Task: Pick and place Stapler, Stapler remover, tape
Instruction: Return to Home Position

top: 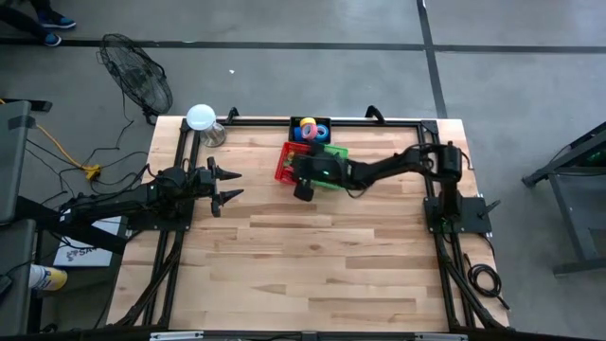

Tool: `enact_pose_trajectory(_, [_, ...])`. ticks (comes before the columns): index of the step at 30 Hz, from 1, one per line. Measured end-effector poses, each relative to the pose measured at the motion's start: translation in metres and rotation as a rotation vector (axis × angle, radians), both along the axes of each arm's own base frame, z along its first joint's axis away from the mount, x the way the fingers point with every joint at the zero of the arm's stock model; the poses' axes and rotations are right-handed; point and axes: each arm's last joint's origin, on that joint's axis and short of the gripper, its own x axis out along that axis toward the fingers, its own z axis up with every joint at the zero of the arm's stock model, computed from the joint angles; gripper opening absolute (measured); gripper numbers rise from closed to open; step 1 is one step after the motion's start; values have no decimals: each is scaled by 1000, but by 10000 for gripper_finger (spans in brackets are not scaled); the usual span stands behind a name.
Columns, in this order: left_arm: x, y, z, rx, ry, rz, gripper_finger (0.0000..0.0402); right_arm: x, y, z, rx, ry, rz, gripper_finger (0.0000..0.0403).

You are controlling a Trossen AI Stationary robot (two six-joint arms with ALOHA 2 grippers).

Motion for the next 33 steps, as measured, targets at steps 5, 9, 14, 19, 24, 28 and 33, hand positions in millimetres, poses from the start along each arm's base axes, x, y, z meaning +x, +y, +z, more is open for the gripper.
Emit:
enact_pose_trajectory(5, [0,0,0,0,1,0,234,-45,28,-22,-70,-179,1,198])
enact_pose_trajectory(9, [0,0,0,0,0,1,234,-85,49,-26,-65,-218,-101,197])
enact_pose_trajectory(14, [0,0,0,0,0,0,234,-131,63,-20,-36,-210,-117,197])
enact_pose_trajectory(19, [0,0,0,0,1,0,234,-174,62,-19,48,-178,-76,197])
enact_pose_trajectory(24, [0,0,0,0,0,0,234,-216,65,-23,117,-209,-1,197])
enact_pose_trajectory(28, [0,0,0,0,0,0,234,-241,68,-26,177,-256,70,197])
enact_pose_trajectory(33, [0,0,0,0,1,0,234,-248,71,-23,225,-213,143,197])
